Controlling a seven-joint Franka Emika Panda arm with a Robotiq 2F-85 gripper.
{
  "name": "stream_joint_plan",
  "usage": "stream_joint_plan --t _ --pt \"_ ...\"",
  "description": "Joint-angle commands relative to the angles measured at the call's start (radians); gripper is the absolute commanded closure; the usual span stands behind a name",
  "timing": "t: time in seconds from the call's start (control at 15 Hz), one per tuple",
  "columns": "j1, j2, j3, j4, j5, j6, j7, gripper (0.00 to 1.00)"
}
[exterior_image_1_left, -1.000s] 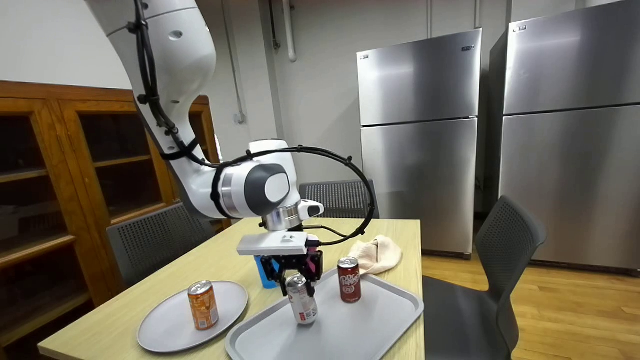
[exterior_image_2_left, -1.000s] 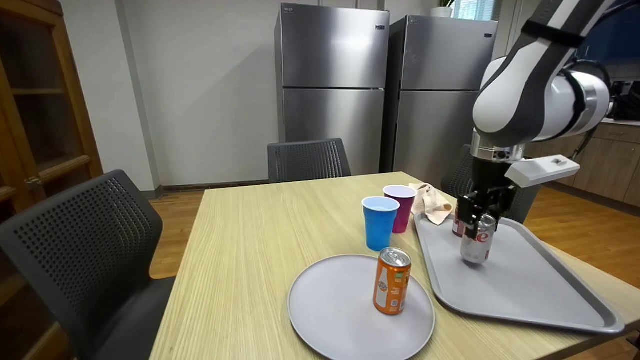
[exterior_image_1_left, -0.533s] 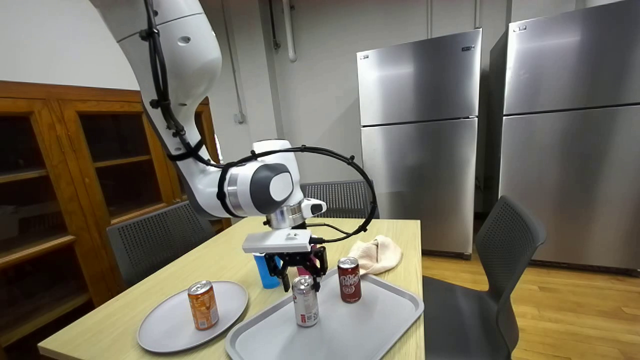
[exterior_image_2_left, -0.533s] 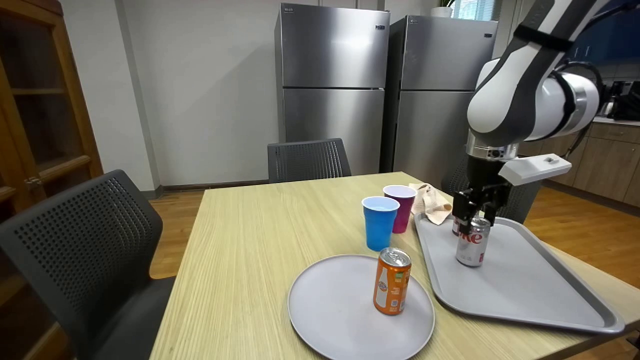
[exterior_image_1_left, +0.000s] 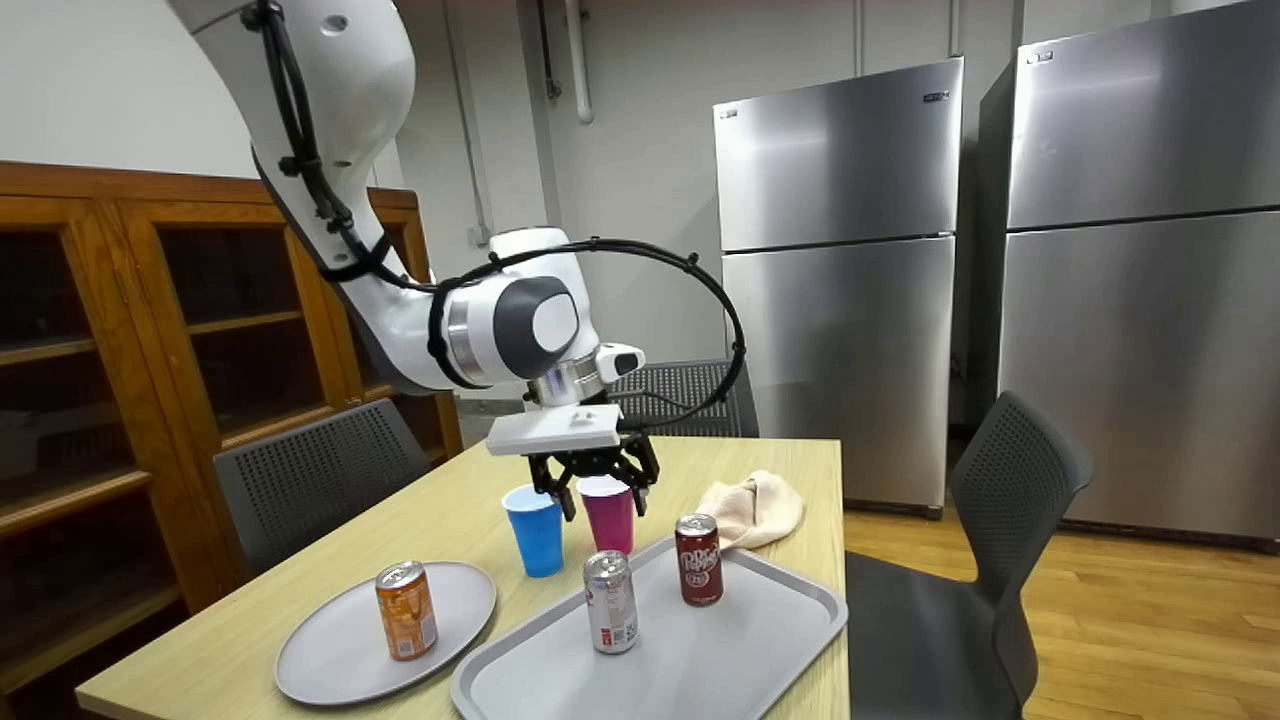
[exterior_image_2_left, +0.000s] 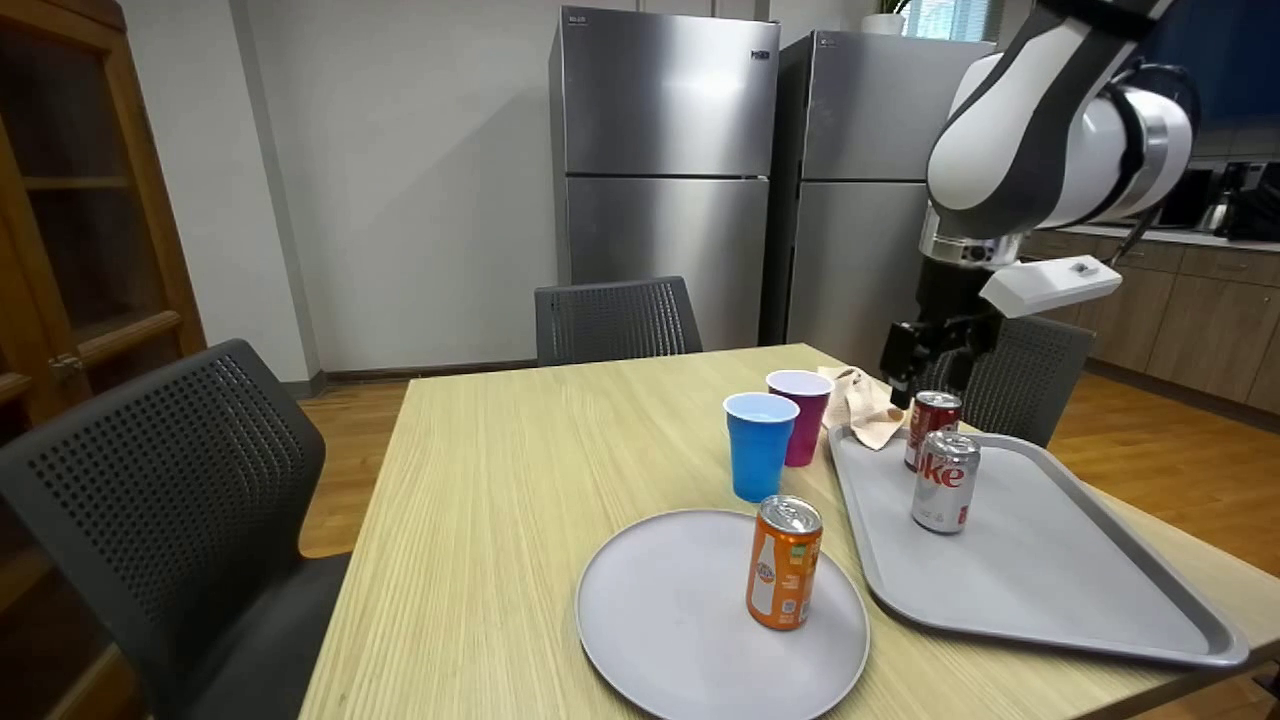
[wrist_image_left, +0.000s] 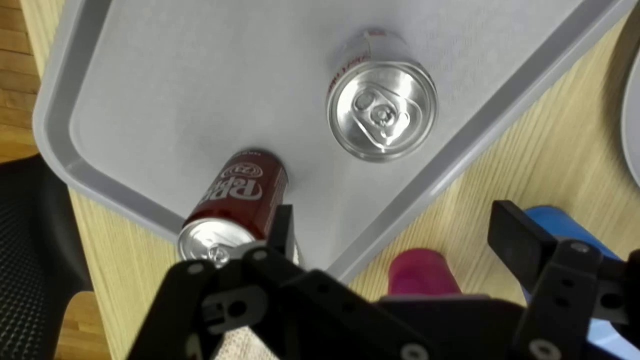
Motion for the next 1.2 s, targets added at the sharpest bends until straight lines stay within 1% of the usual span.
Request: stream_joint_plan --t 0.0,0.33,0.53,0.67,0.8,1.13 --pt "0.019 -0.087 0.023 -0.023 -0.028 -0.008 0.019 0.0" --pt "0.06 -0.155 0.079 -0.04 0.009 -0.012 0.011 0.0" --pt "0.092 -0.186 0.129 -0.052 0.075 -0.015 -0.013 0.0" --pt "0.119 -0.2 0.164 -0.056 0.161 -0.019 -0.046 0.0" --pt "0.148 -0.212 0.191 -0.06 0.214 -0.019 -0.052 0.0" --pt "0.215 -0.225 0.241 -0.075 0.284 -0.023 -0.038 0.0"
